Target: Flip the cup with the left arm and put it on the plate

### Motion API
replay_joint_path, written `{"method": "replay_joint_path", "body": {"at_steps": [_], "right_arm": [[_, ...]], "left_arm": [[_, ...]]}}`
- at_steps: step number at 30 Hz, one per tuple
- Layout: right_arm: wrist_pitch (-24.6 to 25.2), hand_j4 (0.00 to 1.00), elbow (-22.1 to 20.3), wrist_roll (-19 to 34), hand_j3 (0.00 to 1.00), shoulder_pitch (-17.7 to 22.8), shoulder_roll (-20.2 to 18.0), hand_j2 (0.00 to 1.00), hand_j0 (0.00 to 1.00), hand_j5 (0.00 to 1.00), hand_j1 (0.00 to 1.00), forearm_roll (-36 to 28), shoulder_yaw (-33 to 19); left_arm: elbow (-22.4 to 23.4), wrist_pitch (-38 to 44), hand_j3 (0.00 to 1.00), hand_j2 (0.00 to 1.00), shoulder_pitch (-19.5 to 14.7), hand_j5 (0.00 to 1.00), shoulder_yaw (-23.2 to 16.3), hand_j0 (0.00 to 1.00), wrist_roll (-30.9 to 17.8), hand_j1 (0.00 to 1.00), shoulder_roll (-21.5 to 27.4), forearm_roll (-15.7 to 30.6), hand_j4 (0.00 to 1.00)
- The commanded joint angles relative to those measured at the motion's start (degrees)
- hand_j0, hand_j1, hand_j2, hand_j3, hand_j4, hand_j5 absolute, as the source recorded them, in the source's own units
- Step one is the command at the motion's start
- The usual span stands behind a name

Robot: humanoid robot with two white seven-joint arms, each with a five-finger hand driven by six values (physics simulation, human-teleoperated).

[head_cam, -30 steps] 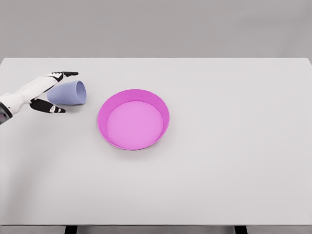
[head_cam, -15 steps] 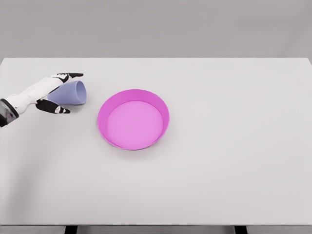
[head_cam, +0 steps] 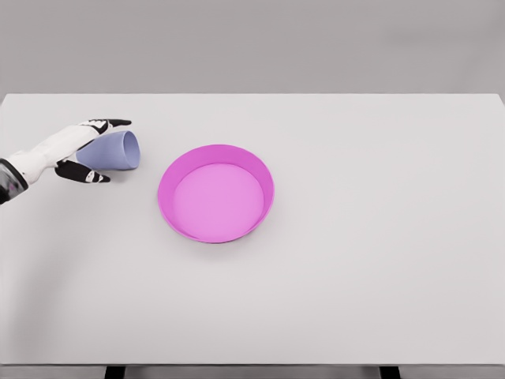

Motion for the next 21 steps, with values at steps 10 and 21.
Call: {"method": "replay_joint_path", "body": {"at_steps": [10,21], "right_arm": [[0.0,1.0,0.0,0.0,1.0,0.0,0.0,1.0,1.0,1.0,1.0,-0.02,0.08],[0.0,1.0,0.0,0.0,1.0,0.0,0.0,1.0,1.0,1.0,1.0,-0.02,-0.01]], "left_arm": [[0.27,0.09,0.95,0.95,-0.53,0.95,-0.04,0.95,0.13,0.95,-0.87,-0.43,0.95],[5.98,0.09,0.96,0.96,-2.81,0.96,-0.04,0.96,0.49,0.96,-3.15,-2.8,0.96]]}}
